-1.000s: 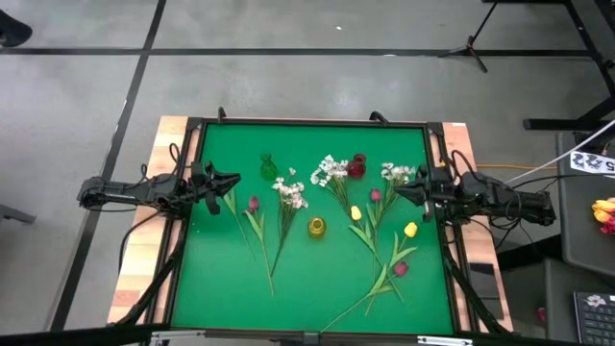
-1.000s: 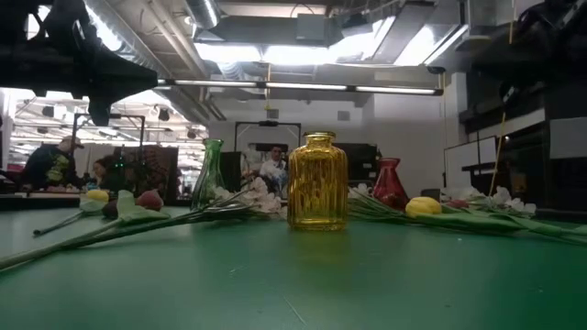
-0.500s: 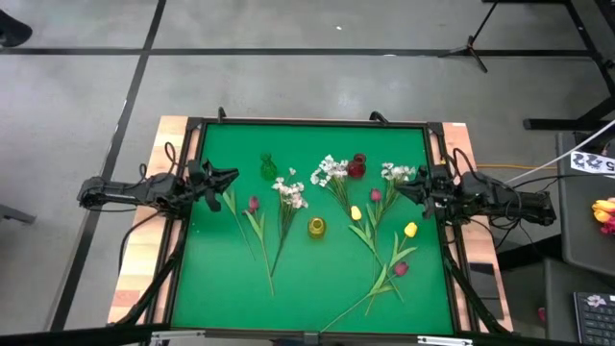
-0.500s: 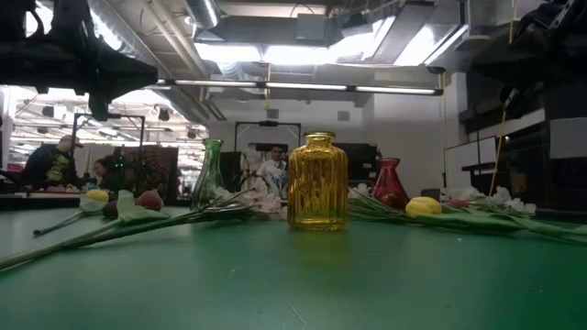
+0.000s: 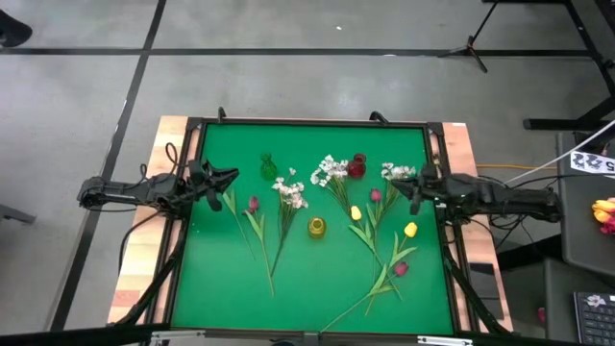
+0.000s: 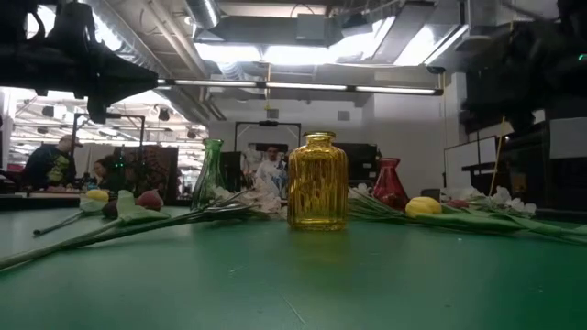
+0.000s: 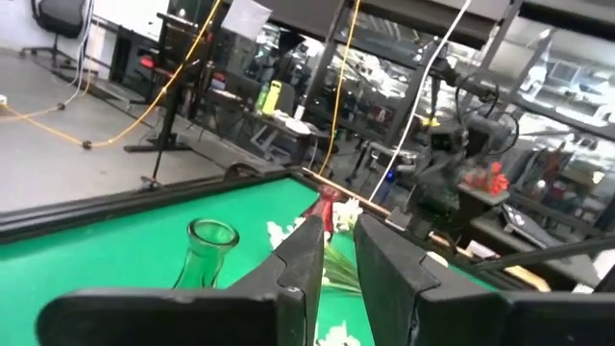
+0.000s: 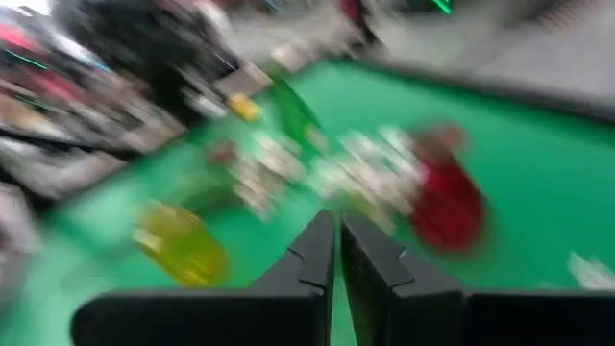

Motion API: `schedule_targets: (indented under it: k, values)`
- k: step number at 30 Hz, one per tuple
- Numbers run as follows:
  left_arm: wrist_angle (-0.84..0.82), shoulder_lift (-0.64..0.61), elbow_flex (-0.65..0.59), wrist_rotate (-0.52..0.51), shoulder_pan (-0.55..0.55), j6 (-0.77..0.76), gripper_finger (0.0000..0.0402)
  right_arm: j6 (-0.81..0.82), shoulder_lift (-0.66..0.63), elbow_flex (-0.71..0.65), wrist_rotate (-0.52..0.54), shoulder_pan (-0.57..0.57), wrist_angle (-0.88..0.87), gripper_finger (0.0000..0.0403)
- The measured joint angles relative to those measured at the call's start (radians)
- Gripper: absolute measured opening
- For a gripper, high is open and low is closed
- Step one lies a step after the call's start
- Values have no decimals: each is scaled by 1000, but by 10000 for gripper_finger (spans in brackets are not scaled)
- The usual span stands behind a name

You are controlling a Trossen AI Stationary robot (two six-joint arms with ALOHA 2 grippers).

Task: Sort flowers into vase by color
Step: Put the right white flower into the red vase

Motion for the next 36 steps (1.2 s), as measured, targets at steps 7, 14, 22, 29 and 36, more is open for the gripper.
schedule_targets:
  k: [7,14,22,29,36]
  values:
    - [2,0,0,-99,0,-123,61,48,216,168,109,0,-202,80]
    - [-24,47,1,-249,0,-139,61,355,346,180,18,0,-309,207]
    - [-24,113,1,-230,0,-213,61,752,476,180,-159,12,-273,281]
    - [-23,126,1,-211,0,-213,61,1076,597,180,-225,127,-270,276]
    - [-23,125,1,-210,0,-156,61,1345,684,182,-98,191,-253,276]
